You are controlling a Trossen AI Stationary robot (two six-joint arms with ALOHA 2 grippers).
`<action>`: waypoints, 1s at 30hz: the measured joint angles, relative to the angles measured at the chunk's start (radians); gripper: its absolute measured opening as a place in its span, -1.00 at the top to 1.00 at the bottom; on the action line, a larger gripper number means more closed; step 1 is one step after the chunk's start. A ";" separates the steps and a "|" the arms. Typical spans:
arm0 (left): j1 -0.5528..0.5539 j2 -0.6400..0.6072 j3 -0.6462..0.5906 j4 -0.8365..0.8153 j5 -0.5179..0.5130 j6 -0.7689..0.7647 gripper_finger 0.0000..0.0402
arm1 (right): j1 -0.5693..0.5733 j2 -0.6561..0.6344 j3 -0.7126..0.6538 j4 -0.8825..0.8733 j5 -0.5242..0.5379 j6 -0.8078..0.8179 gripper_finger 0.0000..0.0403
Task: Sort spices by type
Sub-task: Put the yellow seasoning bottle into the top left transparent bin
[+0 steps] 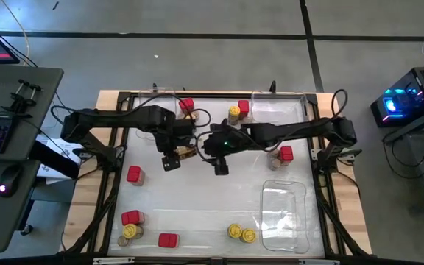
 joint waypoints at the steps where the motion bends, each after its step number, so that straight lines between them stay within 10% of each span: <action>1: -0.002 0.002 0.000 0.001 -0.003 0.000 0.04 | -0.006 -0.013 0.000 -0.024 0.000 0.007 -0.08; 9: -0.006 0.003 -0.001 0.040 -0.050 -0.027 0.04 | -0.047 -0.066 -0.036 -0.082 -0.171 0.108 0.07; 17: -0.045 0.003 -0.098 0.053 -0.077 -0.081 0.04 | -0.083 -0.155 -0.413 0.437 -0.230 0.448 0.93; 22: -0.062 0.003 -0.133 0.202 -0.066 -0.117 0.04 | -0.072 -0.150 -0.603 0.866 -0.134 0.767 0.98; 30: -0.049 0.020 -0.134 0.314 -0.065 -0.110 0.04 | -0.027 -0.115 -0.549 0.887 -0.029 0.792 0.99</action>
